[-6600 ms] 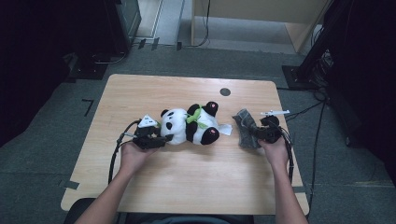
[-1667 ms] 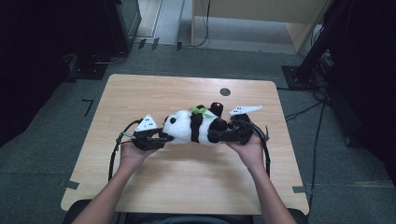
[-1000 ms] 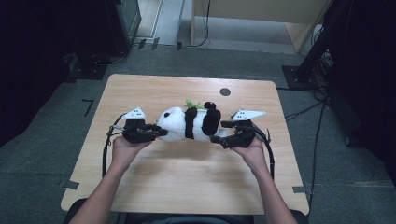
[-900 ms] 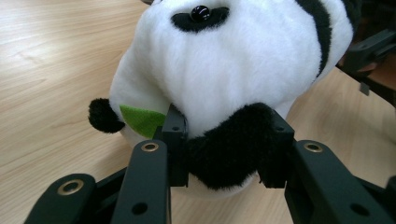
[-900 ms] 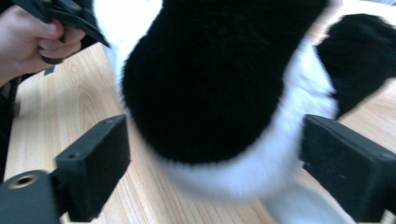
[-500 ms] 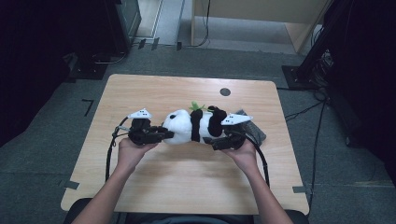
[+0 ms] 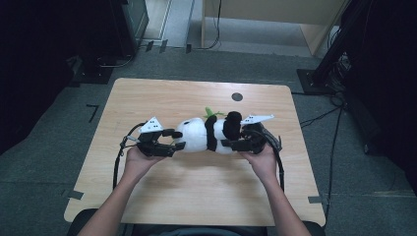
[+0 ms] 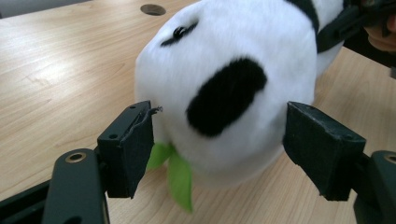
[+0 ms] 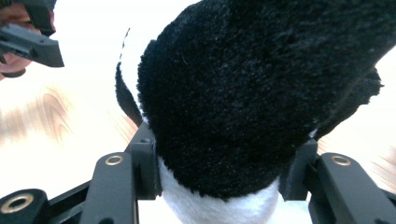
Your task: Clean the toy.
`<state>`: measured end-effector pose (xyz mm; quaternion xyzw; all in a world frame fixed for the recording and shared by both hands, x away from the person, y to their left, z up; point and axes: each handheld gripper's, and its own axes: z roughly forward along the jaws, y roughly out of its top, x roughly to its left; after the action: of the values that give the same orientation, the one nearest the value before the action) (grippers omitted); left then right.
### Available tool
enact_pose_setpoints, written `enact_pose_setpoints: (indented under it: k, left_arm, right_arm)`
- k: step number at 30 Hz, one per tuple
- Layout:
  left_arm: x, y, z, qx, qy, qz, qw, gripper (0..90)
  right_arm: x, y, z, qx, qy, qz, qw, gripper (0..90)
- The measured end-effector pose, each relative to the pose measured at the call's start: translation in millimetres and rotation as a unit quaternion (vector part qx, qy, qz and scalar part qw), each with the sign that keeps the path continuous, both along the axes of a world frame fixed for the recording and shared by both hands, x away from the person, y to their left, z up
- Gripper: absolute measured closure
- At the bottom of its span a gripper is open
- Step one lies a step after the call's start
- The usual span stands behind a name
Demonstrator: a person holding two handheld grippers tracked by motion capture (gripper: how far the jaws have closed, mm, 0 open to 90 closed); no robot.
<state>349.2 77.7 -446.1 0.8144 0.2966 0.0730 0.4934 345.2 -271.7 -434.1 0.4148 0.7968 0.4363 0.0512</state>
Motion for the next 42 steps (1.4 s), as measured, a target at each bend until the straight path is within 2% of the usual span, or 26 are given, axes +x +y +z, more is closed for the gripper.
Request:
enact_pose_setpoints:
  k: [2, 4, 7, 9, 10, 12, 14, 16, 19, 21, 25, 27, 29, 31, 33, 35, 38, 40, 42]
  left_arm:
    - [-1.1, 4.5, -1.2, -0.009, -0.003, -0.007, 0.9999, 26.4]
    - [-2.0, 6.8, -2.3, -0.008, -0.009, -0.017, 0.9998, 26.3]
    - [-7.6, 4.9, -4.2, -0.013, -0.040, -0.027, 0.9988, 26.4]
    - [-9.7, 2.2, -5.2, -0.017, -0.048, -0.037, 0.9980, 26.0]
    - [-10.5, 0.3, -6.4, -0.022, -0.046, -0.045, 0.9977, 25.9]
    - [-12.2, -5.6, -9.1, -0.011, -0.046, -0.050, 0.9976, 22.4]
    - [-13.9, -11.9, -12.5, 0.013, -0.053, -0.040, 0.9977, 17.4]
    - [-14.3, -15.9, -16.5, 0.022, -0.053, -0.031, 0.9979, 13.0]
    - [-14.1, -18.9, -18.3, 0.033, -0.056, -0.015, 0.9978, 12.6]
    - [-13.9, -18.5, -17.6, 0.032, -0.055, -0.004, 0.9980, 15.7]
    - [-13.2, -15.1, -14.1, 0.022, -0.048, 0.006, 0.9986, 34.5]
    - [-13.8, -14.2, -11.2, 0.019, -0.047, 0.006, 0.9987, 42.9]
    - [-12.3, -12.7, -8.3, 0.013, -0.031, 0.006, 0.9994, 48.5]
    - [-10.2, -8.8, -5.7, -0.003, -0.021, 0.007, 0.9997, 52.2]
    - [-6.7, -3.2, -1.8, -0.020, -0.008, 0.008, 0.9997, 54.1]
    - [-4.6, 2.7, 2.8, -0.028, -0.005, 0.012, 0.9995, 54.8]
    - [-1.5, 11.3, 8.2, -0.033, 0.004, 0.021, 0.9992, 55.4]
    - [3.0, 19.3, 10.1, -0.047, 0.027, 0.023, 0.9983, 55.4]
    - [6.7, 25.4, 12.0, -0.056, 0.047, 0.020, 0.9971, 55.4]
  right_arm:
    - [-1.1, -6.7, 4.3, 0.014, 0.005, -0.009, 0.9998, 46.5]
    - [-2.8, -12.9, 8.9, 0.032, 0.007, -0.012, 0.9994, 46.4]
    - [-6.8, -15.0, 15.4, 0.034, 0.005, -0.009, 0.9994, 46.1]
    - [-8.2, -13.1, 16.7, 0.034, 0.013, -0.004, 0.9993, 45.8]
    - [-8.4, -11.8, 16.3, 0.035, 0.018, -0.002, 0.9992, 45.6]
    - [-8.4, -9.6, 15.1, 0.040, 0.025, 0.002, 0.9989, 45.6]
    - [-9.0, -5.7, 15.0, 0.039, 0.032, 0.007, 0.9987, 45.8]
    - [-9.6, -2.0, 15.3, 0.041, 0.038, 0.012, 0.9984, 46.1]
    - [-10.5, 2.5, 14.9, 0.045, 0.047, 0.017, 0.9977, 46.5]
    - [-10.9, 5.1, 13.5, 0.047, 0.050, 0.017, 0.9975, 46.4]
    - [-10.1, 7.8, 10.8, 0.048, 0.046, 0.013, 0.9977, 42.5]
    - [-9.6, 7.3, 10.3, 0.048, 0.041, 0.011, 0.9979, 38.4]
    - [-9.3, 6.1, 10.7, 0.042, 0.028, 0.010, 0.9987, 30.9]
    - [-8.8, 3.1, 10.4, 0.051, 0.011, 0.015, 0.9985, 24.7]
    - [-8.7, -0.4, 10.2, 0.056, -0.008, 0.020, 0.9982, 21.6]
    - [-9.2, -3.7, 9.6, 0.072, -0.024, 0.028, 0.9968, 21.0]
    - [-11.9, -7.1, 7.2, 0.069, -0.061, 0.037, 0.9950, 21.2]
    - [-13.7, -8.8, 3.2, 0.050, -0.082, 0.041, 0.9945, 20.0]
    - [-14.1, -11.0, -1.9, 0.053, -0.088, 0.047, 0.9936, 18.2]
